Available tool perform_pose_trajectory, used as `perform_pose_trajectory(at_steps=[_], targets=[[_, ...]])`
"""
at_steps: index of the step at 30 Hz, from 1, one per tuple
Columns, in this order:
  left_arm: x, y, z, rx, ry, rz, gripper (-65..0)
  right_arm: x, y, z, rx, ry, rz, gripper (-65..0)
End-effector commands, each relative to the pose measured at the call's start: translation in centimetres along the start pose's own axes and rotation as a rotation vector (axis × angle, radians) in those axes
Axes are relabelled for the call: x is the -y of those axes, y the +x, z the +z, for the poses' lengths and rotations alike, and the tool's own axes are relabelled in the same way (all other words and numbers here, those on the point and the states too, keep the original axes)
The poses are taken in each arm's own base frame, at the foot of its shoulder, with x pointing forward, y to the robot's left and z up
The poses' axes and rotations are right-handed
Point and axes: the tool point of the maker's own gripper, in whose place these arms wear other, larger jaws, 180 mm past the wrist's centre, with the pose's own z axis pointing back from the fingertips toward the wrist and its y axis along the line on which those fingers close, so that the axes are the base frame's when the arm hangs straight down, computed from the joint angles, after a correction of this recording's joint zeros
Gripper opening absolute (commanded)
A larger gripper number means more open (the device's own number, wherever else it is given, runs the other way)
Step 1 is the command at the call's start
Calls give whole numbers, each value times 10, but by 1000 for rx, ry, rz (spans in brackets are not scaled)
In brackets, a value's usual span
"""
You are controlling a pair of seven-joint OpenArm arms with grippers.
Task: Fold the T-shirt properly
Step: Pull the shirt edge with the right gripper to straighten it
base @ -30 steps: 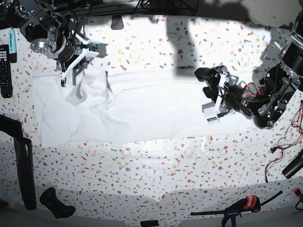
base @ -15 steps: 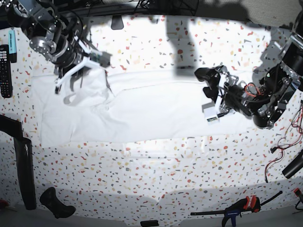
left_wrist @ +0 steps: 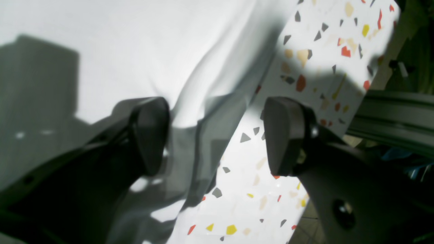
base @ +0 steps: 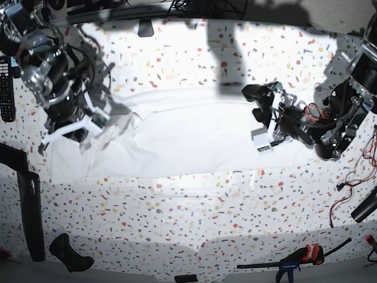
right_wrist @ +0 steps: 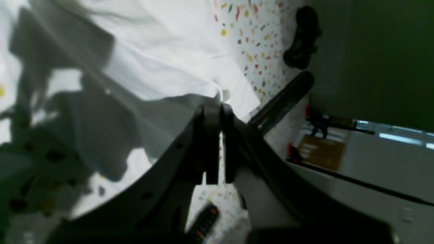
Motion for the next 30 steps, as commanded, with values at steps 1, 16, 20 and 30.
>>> perform_pose_trajectory(at_steps=[1,16,20,30], targets=[[-11,-9,4,-52,54,1,-214,20,1,-2,11,-51,-5,-650],[-11,-9,4,-51,54,1,-214,38,27,-73,37,-37,-339,-650],[-11,-9,4,-51,54,1,-214,48,25,-82,14,-54,-358,-650],[-12,-9,4,-53,57,0,-214,51,-14,-79,-197,-95,-349,-650]])
